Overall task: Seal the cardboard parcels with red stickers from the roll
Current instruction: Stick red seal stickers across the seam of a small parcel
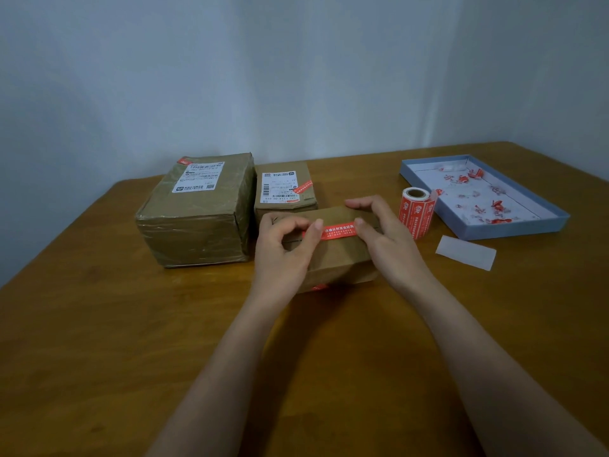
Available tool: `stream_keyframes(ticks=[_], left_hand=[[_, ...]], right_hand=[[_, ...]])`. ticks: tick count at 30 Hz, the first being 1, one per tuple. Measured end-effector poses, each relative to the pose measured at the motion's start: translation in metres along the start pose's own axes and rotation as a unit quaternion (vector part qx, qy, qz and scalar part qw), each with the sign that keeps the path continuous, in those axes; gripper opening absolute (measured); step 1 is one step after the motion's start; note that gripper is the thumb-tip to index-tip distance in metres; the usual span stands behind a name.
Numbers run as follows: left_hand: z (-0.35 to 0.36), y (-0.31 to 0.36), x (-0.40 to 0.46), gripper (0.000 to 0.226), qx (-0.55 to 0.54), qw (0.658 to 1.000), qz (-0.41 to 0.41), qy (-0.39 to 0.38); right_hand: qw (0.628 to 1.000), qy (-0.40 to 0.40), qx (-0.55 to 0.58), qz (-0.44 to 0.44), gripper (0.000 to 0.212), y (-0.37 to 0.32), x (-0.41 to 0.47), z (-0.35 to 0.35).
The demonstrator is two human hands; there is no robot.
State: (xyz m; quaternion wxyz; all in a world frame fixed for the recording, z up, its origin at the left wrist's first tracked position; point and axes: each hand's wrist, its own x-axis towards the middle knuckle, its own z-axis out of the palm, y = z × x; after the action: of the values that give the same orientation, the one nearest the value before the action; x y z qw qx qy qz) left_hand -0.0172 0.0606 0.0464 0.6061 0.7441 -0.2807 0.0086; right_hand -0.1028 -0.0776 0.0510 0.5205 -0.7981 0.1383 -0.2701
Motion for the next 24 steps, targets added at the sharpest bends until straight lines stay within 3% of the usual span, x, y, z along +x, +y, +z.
stream_keyframes(ticks=[6,15,24], left_hand=[[0.0005,0.0004,-0.0006,0.005,-0.012,1.0,0.009,-0.001],[-0.0012,0.0022,-0.0011,0.013,-0.01,1.0,-0.007,-0.009],[-0.0017,0.0057,-0.0012,0.018,-0.029,0.999,-0.02,-0.022]], right_hand=[[0.999,0.038,0.001,-0.023,0.029,-0.0036,-0.0023,0.008],[0.999,-0.001,0.03,-0.024,0.045,-0.0037,-0.0034,0.0017],[0.998,-0.004,0.063,0.0,0.048,-0.0053,-0.0022,0.0009]])
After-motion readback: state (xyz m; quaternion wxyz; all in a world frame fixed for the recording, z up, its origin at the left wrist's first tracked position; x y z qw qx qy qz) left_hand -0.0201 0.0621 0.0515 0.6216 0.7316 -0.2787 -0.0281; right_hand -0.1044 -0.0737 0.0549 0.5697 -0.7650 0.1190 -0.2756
